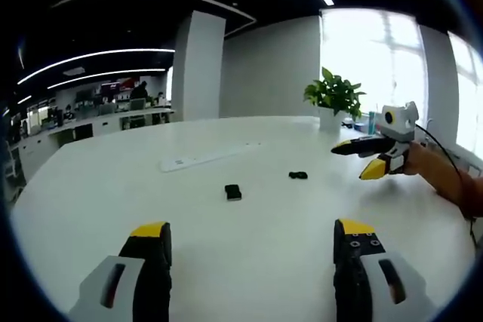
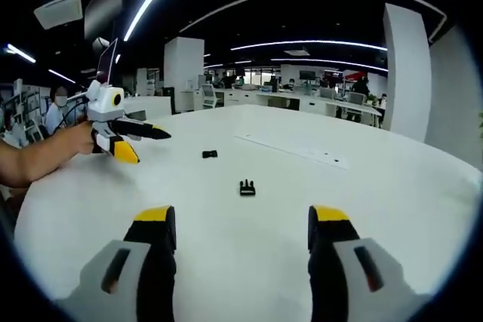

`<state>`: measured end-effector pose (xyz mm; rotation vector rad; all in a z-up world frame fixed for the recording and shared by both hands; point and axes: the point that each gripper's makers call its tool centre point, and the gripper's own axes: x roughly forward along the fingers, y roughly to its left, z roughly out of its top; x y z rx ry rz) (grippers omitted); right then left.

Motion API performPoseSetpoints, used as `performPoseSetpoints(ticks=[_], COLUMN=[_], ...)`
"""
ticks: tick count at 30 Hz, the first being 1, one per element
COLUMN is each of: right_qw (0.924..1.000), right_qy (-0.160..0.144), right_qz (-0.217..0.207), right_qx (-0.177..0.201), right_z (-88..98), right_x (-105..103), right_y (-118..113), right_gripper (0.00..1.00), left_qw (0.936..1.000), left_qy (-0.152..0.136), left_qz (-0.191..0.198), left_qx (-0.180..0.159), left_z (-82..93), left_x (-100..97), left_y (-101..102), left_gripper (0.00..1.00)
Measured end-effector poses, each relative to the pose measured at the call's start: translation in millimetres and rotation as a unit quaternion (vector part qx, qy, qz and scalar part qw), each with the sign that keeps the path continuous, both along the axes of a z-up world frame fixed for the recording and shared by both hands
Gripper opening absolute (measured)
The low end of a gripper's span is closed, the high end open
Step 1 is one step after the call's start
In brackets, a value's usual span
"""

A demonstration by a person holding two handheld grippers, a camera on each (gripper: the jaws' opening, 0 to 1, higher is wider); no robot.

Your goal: Snap the two parts of the plastic buckle together until the buckle closes and remains connected.

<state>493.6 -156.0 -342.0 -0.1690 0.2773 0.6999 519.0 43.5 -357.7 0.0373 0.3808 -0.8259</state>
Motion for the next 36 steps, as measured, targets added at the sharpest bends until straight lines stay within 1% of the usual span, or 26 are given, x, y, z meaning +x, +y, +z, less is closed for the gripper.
performPoseSetpoints(ticks=[2, 4, 7, 10, 12, 14, 16, 18, 19, 20, 22, 24, 26, 28, 29, 31, 32, 34, 35, 36], right_qw=[0.9999, 0.9998, 1.0000, 1.0000, 0.9999, 0.9999, 0.9996, 0.9995, 0.9995, 0.9995, 0.9995, 0.9995, 0.9996, 0.9997, 0.9997, 0.9997, 0.9997, 0.9997, 0.9996, 0.9995], right_qy=[-0.001, 0.004, 0.004, -0.001, -0.003, -0.003, -0.015, -0.017, -0.018, -0.020, -0.022, -0.028, -0.024, -0.021, -0.021, -0.019, -0.018, -0.015, -0.013, -0.011], right_qz=[0.001, 0.004, 0.000, -0.006, -0.006, -0.007, -0.012, -0.011, -0.010, -0.010, -0.008, -0.007, -0.007, -0.009, -0.011, -0.012, -0.013, -0.017, -0.021, -0.024], right_qx=[0.014, 0.017, 0.006, 0.007, 0.010, 0.014, 0.020, 0.026, 0.025, 0.023, 0.019, 0.011, 0.014, 0.010, 0.007, 0.005, 0.006, 0.012, 0.014, 0.018], right_z=[4.1, 4.1, 0.2, 4.2, 6.6, 9.1, 14.8, 18.1, 19.5, 21.1, 23.5, 23.5, 21.9, 17.2, 15.9, 13.6, 13.3, 12.7, 11.7, 10.7], right_x=[0, 0, 0, 0, -1, -4, -9, -17, -18, -18, -18, -18, -18, -16, -15, -13, -13, -10, -9, -8], right_y=[2, 4, 4, -3, -3, -3, -5, -4, -4, -3, 1, 3, 3, 3, 1, -1, -3, -5, -6, -6], right_gripper=[0.71, 0.73, 0.74, 0.73, 0.72, 0.72, 0.71, 0.71, 0.72, 0.72, 0.73, 0.72, 0.72, 0.72, 0.72, 0.72, 0.72, 0.72, 0.72, 0.72], left_qw=[1.0000, 1.0000, 1.0000, 1.0000, 1.0000, 0.9997, 0.9996, 0.9999, 0.9999, 0.9998, 0.9999, 0.9998, 0.9997, 0.9998, 1.0000, 1.0000, 1.0000, 0.9999, 0.9998, 0.9998], left_qy=[0.004, 0.006, 0.006, 0.006, 0.002, -0.011, -0.016, -0.009, -0.013, -0.019, -0.015, -0.018, -0.013, -0.008, -0.005, -0.004, 0.001, 0.011, 0.013, 0.014], left_qz=[0.000, -0.001, -0.005, -0.007, -0.006, 0.002, 0.001, -0.007, -0.005, -0.001, -0.003, -0.001, 0.002, 0.000, -0.002, -0.003, -0.004, -0.008, -0.009, -0.011], left_qx=[-0.005, -0.005, 0.003, 0.004, 0.005, 0.021, 0.023, 0.013, 0.004, -0.002, -0.001, -0.001, -0.020, -0.019, -0.008, -0.001, -0.004, -0.008, -0.008, -0.006], left_z=[0.6, 0.6, -2.2, -1.8, 0.6, 1.5, 0.5, 1.8, 6.1, 10.6, 12.6, 16.8, 19.3, 16.5, 11.7, 7.3, 5.8, 2.4, 1.3, 0.0], left_x=[-0.1, -3.9, -7.7, -8.2, -8.0, -9.2, -18.7, -26.1, -23.6, -21.3, -20.5, -22.8, -25.8, -24.3, -24.9, -21.7, -25.9, -27.9, -28.5, -33.4], left_y=[-1, -2, -2, -2, -1, 3, 4, 4, 3, 3, 6, 9, 4, 3, 3, 3, 2, 0, -1, -3], left_gripper=[0.90, 0.92, 0.91, 0.91, 0.90, 0.90, 0.89, 0.89, 0.89, 0.88, 0.88, 0.88, 0.88, 0.88, 0.88, 0.88, 0.88, 0.88, 0.88, 0.88])
